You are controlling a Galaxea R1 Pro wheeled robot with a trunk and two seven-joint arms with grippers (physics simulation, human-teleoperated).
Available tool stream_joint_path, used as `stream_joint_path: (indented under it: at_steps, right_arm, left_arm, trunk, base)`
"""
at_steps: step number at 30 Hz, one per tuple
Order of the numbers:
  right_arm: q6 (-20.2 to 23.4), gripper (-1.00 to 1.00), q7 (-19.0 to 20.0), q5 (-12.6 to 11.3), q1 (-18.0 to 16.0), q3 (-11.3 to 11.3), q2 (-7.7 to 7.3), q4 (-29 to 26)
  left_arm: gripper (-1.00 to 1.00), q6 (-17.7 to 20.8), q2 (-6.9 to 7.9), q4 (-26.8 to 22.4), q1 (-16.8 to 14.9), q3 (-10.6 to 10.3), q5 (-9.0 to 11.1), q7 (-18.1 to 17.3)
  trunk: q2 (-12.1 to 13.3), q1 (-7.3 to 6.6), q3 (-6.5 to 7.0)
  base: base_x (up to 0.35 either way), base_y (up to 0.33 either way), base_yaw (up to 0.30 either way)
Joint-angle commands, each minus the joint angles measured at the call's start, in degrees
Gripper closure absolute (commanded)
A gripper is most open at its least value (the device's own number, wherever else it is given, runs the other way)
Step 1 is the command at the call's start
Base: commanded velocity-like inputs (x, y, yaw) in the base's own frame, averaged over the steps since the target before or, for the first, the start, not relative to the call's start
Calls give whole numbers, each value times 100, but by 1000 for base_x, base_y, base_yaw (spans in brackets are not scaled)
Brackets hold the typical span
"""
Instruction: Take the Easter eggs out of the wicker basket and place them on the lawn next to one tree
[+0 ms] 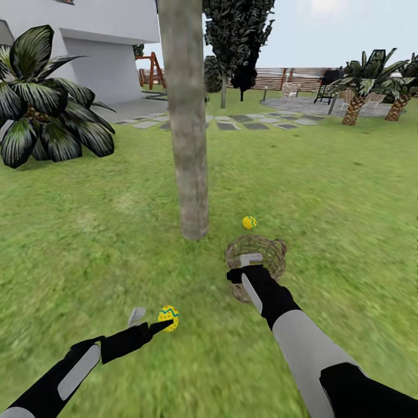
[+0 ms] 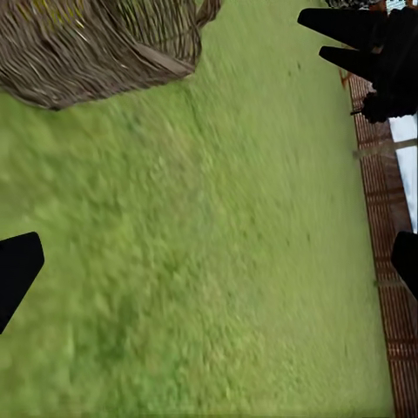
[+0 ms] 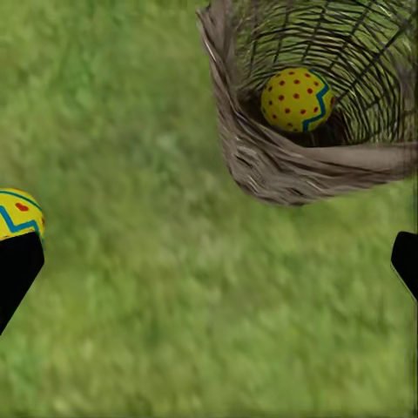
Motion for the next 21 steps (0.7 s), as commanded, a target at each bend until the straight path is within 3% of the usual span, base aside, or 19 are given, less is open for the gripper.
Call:
stream_joint_path:
  at_steps: [1,16,21]
  right_arm:
    - [0,-100,0,0,0,0,0,1]
    - [0,-100,0,0,0,4,0,17]
    - [3,-100,0,0,0,2,0,19]
  left_arm:
    - [-100,0,0,0,3,0,-1,0]
    - [-100,0,0,-2,0,-11,-11,0]
    - [-100,0,-5,0,0,-14,-19,0]
  trunk:
    - [0,0,8]
    - [0,0,33]
    - [0,0,33]
  base:
    - [0,-335,44]
    - [1,-337,131]
    - [144,-310,186]
